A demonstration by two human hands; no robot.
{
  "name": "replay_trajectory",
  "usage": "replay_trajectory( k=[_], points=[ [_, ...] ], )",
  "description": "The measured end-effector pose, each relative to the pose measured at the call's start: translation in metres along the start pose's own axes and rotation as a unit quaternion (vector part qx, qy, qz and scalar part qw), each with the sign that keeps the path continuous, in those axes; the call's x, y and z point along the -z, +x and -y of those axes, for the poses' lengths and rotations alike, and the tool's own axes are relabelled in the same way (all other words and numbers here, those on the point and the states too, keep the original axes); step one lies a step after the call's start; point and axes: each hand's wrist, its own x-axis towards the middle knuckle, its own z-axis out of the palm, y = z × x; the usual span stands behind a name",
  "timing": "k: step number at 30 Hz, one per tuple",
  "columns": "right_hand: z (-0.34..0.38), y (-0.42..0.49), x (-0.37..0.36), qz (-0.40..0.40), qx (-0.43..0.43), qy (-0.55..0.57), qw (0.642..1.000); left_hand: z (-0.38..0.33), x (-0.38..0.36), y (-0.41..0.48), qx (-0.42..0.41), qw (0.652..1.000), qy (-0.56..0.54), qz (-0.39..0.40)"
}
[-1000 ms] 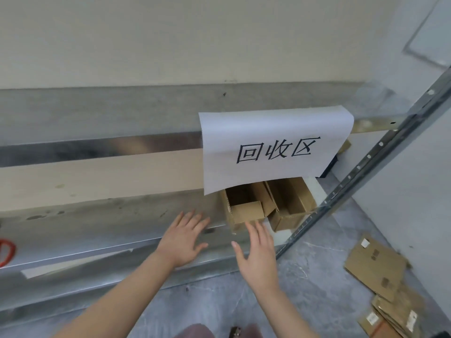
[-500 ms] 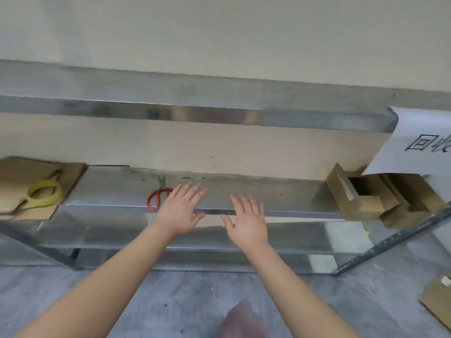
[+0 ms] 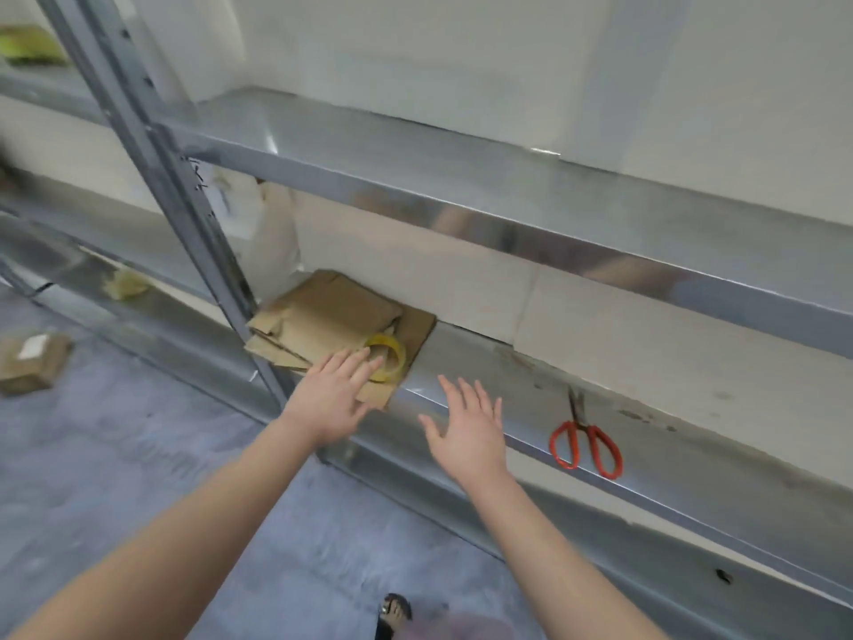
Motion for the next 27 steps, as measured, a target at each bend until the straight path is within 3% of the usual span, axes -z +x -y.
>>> replay_trajectory(
  k=[6,12,18,23,27],
  points=[
    [0.094,0.08,-0.025,0.024,-0.001,0.02,1.0,0.135,-0.006,0.013,0.048,0.998,-0.029,0.001],
    [0.146,0.132,-0.06,0.007,-0.044,0.01,0.999,0.223,-0.031,0.066,0.008,0.999,-0.038,0.023],
    [0.196,0.129,-0.104,-0.082,-0.134,0.062,0.986,0.262,-0.057,0.103,0.061,0.978,-0.184,0.08],
    [0.213,0.135,-0.13,-0.052,-0.236,0.095,0.966,0.28,-0.072,0.112,0.076,0.965,-0.209,0.136],
    [0.217,0.149,-0.137,-0.051,-0.275,0.133,0.951,0.288,-0.076,0.11,0.103,0.946,-0.279,0.126]
  ],
)
